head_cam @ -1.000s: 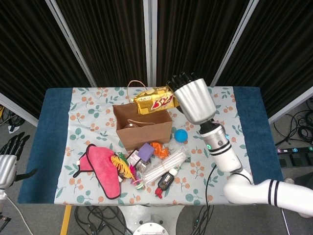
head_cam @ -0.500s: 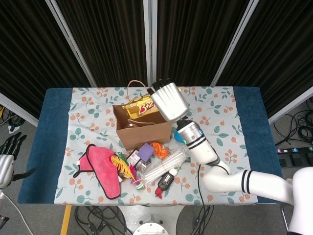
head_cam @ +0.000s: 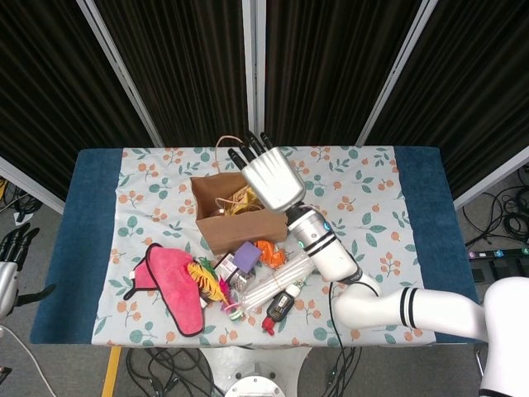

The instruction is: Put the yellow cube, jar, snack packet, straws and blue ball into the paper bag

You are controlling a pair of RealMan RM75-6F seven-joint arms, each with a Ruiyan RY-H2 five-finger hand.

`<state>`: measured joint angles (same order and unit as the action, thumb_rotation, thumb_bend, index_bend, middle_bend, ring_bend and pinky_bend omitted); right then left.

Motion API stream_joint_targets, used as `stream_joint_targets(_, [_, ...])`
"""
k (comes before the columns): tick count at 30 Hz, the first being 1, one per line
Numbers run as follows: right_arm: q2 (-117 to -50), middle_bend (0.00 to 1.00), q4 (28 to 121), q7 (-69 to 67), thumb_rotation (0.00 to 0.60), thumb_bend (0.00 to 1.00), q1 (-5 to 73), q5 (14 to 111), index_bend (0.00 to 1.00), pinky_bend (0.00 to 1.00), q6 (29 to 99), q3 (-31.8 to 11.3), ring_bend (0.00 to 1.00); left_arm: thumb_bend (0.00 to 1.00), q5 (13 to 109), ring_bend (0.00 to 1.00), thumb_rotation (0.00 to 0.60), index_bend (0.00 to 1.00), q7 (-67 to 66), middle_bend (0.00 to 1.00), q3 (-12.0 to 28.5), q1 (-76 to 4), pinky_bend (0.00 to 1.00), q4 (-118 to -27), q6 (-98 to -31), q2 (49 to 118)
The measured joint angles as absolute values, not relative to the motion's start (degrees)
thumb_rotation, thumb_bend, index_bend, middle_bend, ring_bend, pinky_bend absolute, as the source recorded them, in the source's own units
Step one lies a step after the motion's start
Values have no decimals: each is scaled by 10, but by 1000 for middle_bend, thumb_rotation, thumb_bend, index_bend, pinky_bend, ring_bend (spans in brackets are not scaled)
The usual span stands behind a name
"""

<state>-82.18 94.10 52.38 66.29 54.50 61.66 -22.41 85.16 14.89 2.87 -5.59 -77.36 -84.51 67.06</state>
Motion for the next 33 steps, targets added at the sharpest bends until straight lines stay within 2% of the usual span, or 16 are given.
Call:
stream_joint_targets(6, [-801,287,970,510,600,0,655,565,206,243,652,-233,148,96,854,63,600,80,146,137,29,-58,199,-777,-843,668])
stream_joint_targets(14, [-702,324,1070,462,600,0,571,608,252,290,716,-225,188,95,860,63,600,80,137,137,26,-62,199,-782,-840,671])
stream_joint_targets(18, [-655,336,1115,419,600,0,512,640,277,311,719,-176,205,96,861,63,600,80,131,136,26,-62,199,-785,-840,674])
stream_joint_targets(25, [-625,337,1140,358,600,0,440,762,292,318,679,-41,205,96,861,63,600,80,118,137,23,-61,199,-791,-841,675])
stream_joint_targets(28, [-632,310,1132,353,600,0,433,783,294,284,637,-13,161,96,864,62,600,80,113,137,23,-59,199,-794,-847,675])
stream_joint_targets(33, [-668,285,1097,351,600,0,437,794,281,248,576,7,128,95,862,62,600,80,111,137,22,-53,199,-794,-853,675])
